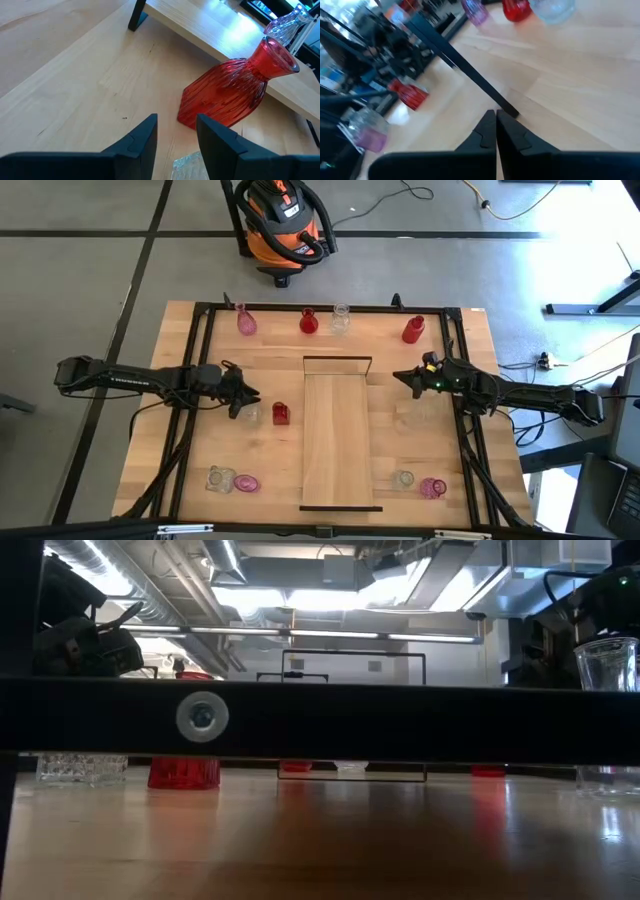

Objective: Sort vases onto shelf
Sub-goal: Put the red vase on the shelf

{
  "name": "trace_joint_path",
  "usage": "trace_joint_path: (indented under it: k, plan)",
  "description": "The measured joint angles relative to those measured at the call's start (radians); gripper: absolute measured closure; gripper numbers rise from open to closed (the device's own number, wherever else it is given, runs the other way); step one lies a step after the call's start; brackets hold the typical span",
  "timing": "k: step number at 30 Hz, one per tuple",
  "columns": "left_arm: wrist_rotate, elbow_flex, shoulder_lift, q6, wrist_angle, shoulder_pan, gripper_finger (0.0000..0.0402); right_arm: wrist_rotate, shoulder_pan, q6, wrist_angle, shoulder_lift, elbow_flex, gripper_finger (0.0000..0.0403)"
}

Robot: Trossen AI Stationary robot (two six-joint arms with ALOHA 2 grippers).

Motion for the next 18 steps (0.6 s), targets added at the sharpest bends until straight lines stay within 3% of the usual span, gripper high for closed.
trace_joint_path:
  k: [5,10,15,18]
  plan:
    - [-0.080,0.000,0.000,0.239,-0.001,0.000,0.0273,0.032,0.000,0.179,0.062,0.000,0.000,0.0402]
    - [-0.156,0.000,0.000,0.369,0.000,0.000,0.0273,0.074,0.000,0.343,0.147,-0.003,0.000,0.0402]
    - [-0.197,0.000,0.000,0.393,0.008,0.000,0.0273,0.205,0.000,0.363,0.288,-0.003,0.000,0.0402]
    - [-0.274,0.000,0.000,0.364,0.088,0.000,0.0273,0.274,0.000,0.324,0.452,-0.004,0.000,0.0402]
